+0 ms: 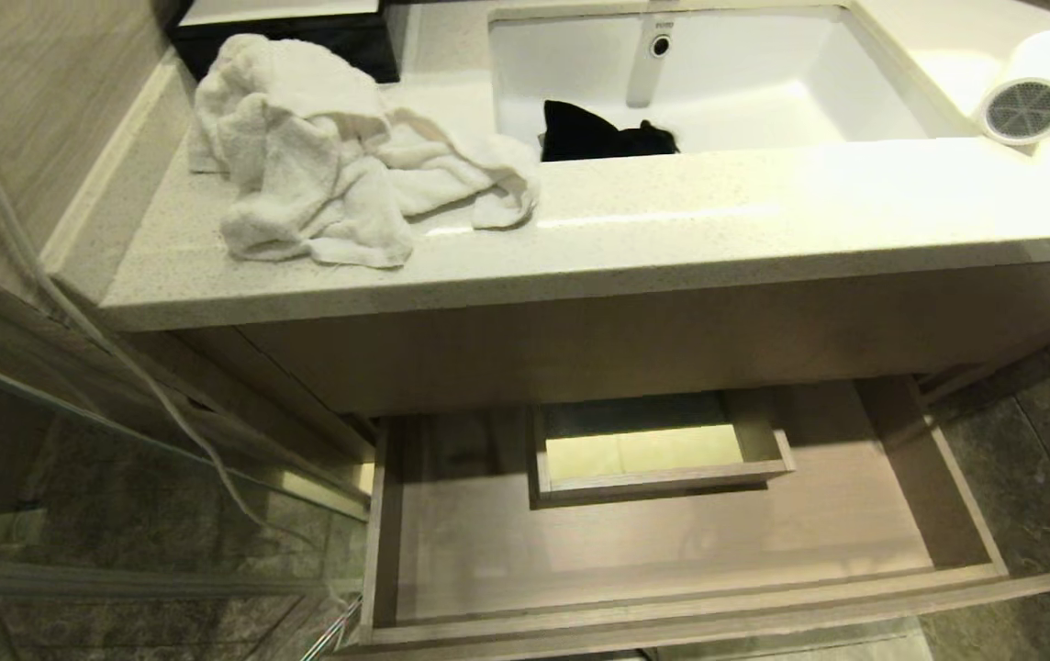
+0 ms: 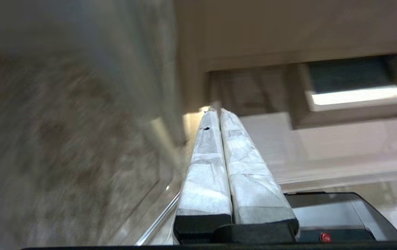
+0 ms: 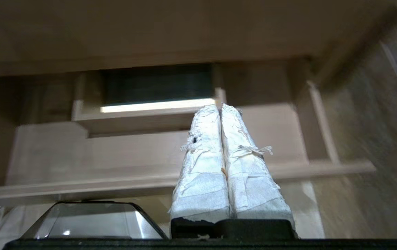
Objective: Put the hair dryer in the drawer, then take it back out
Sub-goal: Pick up the hairdryer
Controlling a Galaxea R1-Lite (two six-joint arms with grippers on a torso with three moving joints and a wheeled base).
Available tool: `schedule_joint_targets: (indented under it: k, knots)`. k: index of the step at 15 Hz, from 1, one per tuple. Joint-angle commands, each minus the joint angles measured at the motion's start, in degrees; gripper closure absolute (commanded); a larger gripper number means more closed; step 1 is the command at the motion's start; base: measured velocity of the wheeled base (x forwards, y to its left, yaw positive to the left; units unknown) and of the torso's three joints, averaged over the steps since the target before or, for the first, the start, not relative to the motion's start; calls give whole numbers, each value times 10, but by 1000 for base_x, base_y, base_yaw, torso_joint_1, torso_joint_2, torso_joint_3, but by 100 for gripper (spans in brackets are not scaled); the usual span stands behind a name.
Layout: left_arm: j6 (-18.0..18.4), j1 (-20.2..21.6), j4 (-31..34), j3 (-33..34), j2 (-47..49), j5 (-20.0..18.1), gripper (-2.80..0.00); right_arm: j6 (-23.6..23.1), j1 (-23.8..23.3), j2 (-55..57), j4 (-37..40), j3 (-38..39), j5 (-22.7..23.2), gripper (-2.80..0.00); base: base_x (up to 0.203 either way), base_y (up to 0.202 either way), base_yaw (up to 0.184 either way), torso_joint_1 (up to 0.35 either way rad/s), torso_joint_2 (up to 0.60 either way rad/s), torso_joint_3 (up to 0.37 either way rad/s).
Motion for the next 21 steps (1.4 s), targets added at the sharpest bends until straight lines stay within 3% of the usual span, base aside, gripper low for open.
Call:
schedule_joint_targets:
  k: [1, 11, 21]
  knots:
    - [0, 0, 0, 0, 0, 0, 0, -1, 0, 0, -1, 1, 0, 0, -3, 13, -157, 6, 0, -2]
    - [0, 0, 0, 0, -1, 0, 0, -1, 0, 0, 0, 1, 1, 0, -1, 16, -151, 2, 2, 2]
    - [0, 0, 0, 0, -1, 0, 0, -2, -1, 0, 0, 1, 1, 0, 0, 0, 0, 0, 0, 0]
